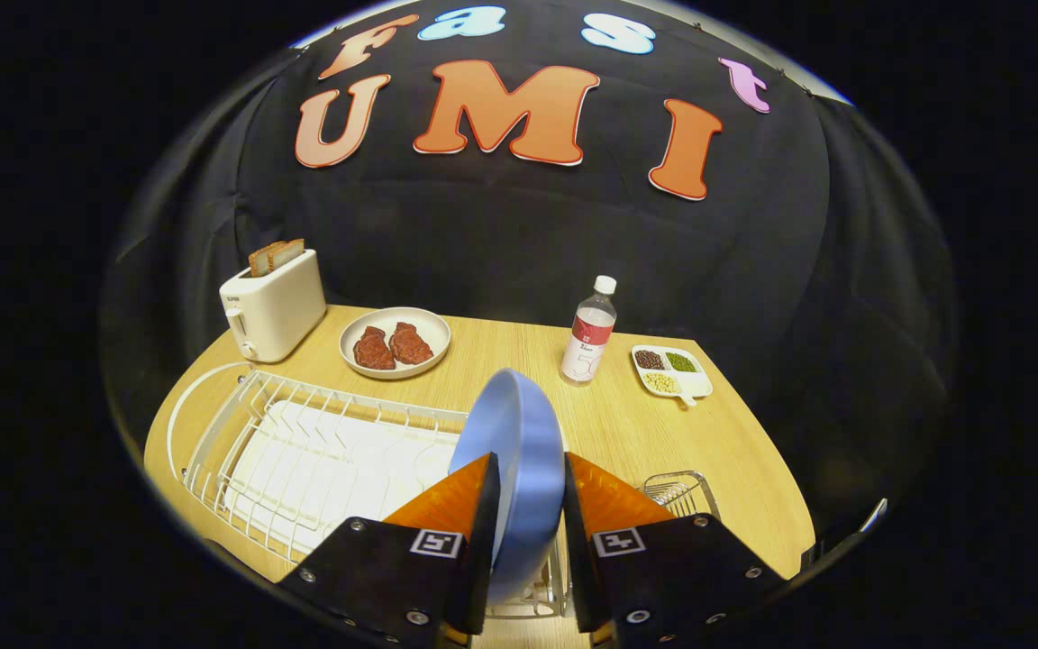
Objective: Take the plate from the dish rack, then take the spoon from the basket and place it into the plate.
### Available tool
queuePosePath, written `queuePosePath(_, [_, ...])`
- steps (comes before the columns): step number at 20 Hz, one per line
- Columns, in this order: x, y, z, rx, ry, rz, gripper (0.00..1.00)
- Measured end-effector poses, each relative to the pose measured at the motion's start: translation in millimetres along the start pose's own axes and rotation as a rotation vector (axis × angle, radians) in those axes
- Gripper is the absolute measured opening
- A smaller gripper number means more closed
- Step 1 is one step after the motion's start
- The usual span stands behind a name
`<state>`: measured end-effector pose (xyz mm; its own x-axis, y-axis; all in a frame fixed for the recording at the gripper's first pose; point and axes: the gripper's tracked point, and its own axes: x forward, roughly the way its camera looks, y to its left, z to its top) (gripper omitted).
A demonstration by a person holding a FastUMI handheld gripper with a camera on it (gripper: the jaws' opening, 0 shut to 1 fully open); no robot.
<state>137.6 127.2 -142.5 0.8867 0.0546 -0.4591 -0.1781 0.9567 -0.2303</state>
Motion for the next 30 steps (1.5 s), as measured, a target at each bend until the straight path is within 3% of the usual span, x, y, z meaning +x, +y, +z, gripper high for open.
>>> queuePosePath(5, [5,-21,-8,0.017,0.069,-0.112,0.27])
queuePosePath(10, [4,-16,0,0.07,0.079,-0.133,0.17])
queuePosePath(21, [-12,-24,34,-0.004,0.005,-0.236,0.14])
queuePosePath(26, [-30,-26,45,0.042,-0.02,-0.235,0.14])
queuePosePath(30, [-53,-18,42,0.145,-0.017,-0.176,0.14])
